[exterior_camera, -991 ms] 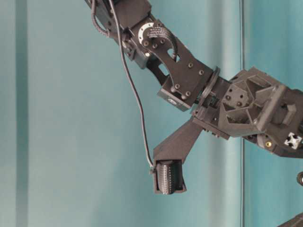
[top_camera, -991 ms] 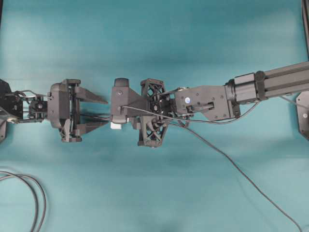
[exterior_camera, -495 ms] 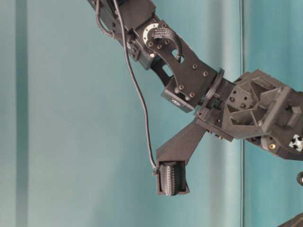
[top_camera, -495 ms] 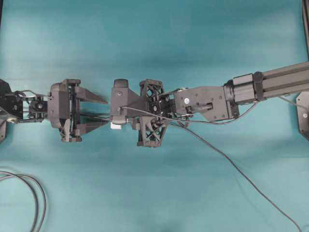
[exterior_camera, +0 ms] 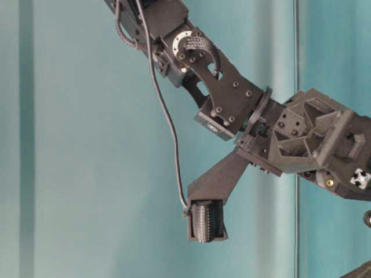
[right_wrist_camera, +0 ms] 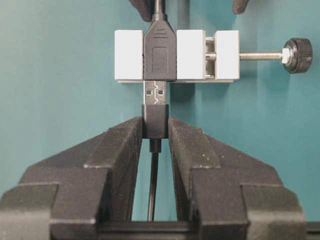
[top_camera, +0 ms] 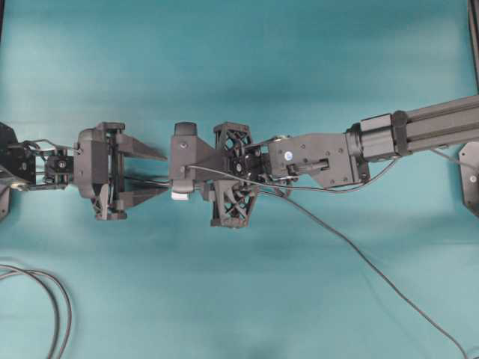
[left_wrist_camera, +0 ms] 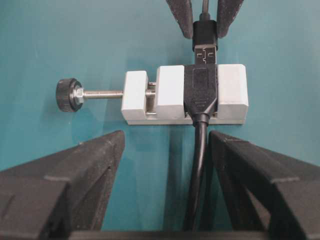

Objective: Insert the USB cable into the female connector supported by the left arm.
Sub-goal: 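Align the held plug with the female connector in the white clamp, then push the plug leftward into the female connector with the right gripper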

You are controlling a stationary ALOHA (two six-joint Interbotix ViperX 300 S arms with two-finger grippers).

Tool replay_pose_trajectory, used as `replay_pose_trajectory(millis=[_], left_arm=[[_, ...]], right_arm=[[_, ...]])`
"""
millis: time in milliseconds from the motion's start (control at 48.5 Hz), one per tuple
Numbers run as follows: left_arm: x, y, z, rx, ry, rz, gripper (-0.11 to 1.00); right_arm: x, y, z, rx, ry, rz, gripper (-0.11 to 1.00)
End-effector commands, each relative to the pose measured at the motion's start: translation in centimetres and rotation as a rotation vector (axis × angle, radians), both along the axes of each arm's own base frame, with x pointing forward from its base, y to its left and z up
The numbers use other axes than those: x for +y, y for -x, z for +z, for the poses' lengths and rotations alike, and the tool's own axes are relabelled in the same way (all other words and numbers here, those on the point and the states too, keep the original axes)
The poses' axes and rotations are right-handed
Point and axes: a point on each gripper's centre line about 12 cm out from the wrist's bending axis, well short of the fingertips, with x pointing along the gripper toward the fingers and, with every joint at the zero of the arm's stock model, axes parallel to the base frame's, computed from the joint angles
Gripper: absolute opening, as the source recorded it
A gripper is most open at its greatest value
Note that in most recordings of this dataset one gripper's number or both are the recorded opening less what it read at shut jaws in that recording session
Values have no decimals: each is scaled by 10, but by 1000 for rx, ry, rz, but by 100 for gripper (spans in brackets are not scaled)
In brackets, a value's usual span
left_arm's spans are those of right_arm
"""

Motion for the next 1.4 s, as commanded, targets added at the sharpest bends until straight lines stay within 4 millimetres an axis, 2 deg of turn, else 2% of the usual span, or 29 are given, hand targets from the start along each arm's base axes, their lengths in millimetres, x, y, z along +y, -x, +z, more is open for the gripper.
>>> replay_pose_trajectory(millis=[0, 722, 1383], left_arm=[[1, -3, 4, -19, 9, 8, 79], [0, -5, 4, -25, 7, 6, 79], [-1, -5, 2, -7, 11, 1, 79]], right_arm=[[-1, -7, 16, -47, 2, 2, 21], [-4, -14, 19, -63, 29, 28, 21], [-3, -10, 24, -45, 32, 29, 22]])
